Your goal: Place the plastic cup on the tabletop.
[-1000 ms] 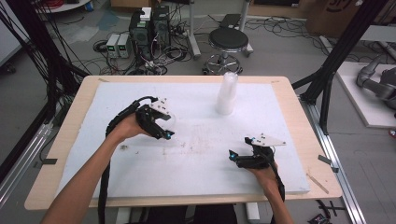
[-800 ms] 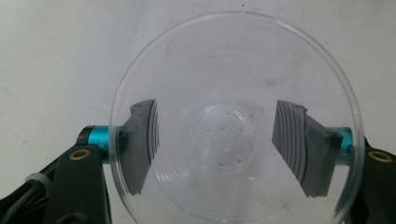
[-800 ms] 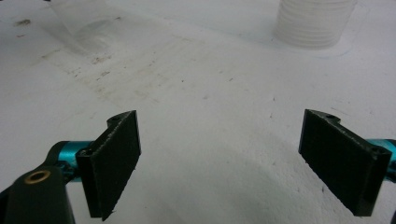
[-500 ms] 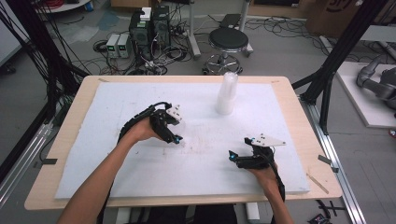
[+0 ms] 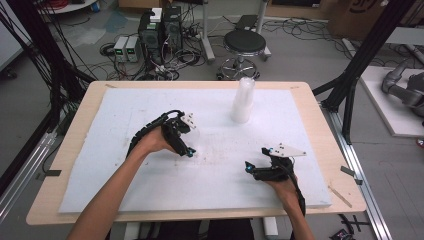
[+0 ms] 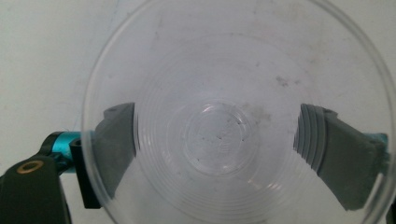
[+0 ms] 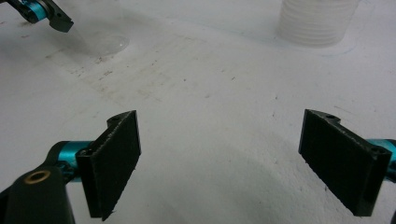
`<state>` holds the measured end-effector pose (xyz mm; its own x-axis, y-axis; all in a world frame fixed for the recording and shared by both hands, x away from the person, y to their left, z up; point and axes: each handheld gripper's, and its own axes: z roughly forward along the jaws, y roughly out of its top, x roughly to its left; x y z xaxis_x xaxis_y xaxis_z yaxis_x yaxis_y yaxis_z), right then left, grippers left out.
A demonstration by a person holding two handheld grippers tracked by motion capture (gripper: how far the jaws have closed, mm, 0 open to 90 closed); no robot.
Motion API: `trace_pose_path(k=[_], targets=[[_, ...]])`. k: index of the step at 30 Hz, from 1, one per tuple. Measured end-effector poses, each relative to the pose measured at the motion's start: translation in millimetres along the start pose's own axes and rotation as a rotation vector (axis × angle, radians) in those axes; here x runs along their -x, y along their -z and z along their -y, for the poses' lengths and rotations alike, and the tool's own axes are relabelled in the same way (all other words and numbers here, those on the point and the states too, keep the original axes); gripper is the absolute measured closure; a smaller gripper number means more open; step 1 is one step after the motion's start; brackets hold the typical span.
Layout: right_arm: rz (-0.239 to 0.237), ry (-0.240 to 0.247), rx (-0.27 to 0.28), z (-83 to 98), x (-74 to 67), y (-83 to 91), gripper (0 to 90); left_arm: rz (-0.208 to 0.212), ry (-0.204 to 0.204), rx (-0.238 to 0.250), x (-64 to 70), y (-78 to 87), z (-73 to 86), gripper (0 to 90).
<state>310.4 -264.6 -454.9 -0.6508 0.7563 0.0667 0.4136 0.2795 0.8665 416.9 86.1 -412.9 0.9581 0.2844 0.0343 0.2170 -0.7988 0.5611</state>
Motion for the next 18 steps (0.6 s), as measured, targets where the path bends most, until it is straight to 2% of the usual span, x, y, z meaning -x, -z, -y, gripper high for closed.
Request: trace_pose_path(k=[1, 3, 5, 6, 7, 8, 12, 14, 15, 16, 18], targets=[[0.000, 0.002, 0.001, 0.1, 0.2, 0.1, 12.9, -0.001, 0.004, 0.007, 0.3, 1.4, 1.5, 13.2], [0.000, 0.003, 0.004, 0.2, 0.0, 0.2, 12.9, -0.010, 0.033, 0.056, 2.6, 5.1, 11.4, 13.2], [0.002, 0.008, 0.007, 0.4, 0.2, 0.3, 12.9, -0.018, 0.060, 0.072, 5.6, 9.5, 27.1, 13.3], [0.001, 0.007, 0.006, 0.4, 0.1, 0.2, 12.9, -0.018, 0.060, 0.072, 5.6, 9.5, 27.1, 13.3], [-0.001, 0.006, 0.005, 0.4, 0.2, 0.1, 12.9, -0.044, 0.095, 0.123, 8.5, 17.8, 43.6, 13.3], [-0.004, 0.005, 0.003, 0.3, 0.2, 0.0, 12.9, -0.051, 0.102, 0.139, 9.8, 23.3, 51.2, 13.3], [0.000, 0.009, 0.007, 0.7, -0.3, 0.8, 12.9, -0.085, 0.143, 0.233, 22.0, 41.7, 76.6, 13.3], [-0.002, 0.005, 0.009, 0.7, -0.6, 1.2, 12.9, -0.092, 0.143, 0.244, 24.4, 45.9, 82.9, 13.3], [-0.004, 0.009, 0.015, 1.0, 0.2, 1.3, 12.9, -0.113, 0.163, 0.277, 29.9, 52.2, 95.4, 13.3], [-0.002, 0.010, 0.016, 1.0, 0.4, 1.3, 12.9, -0.113, 0.163, 0.277, 29.9, 52.2, 95.4, 13.3], [-0.003, 0.010, 0.014, 0.9, 0.6, 1.1, 12.9, -0.145, 0.205, 0.338, 37.1, 60.5, 112.8, 13.3]])
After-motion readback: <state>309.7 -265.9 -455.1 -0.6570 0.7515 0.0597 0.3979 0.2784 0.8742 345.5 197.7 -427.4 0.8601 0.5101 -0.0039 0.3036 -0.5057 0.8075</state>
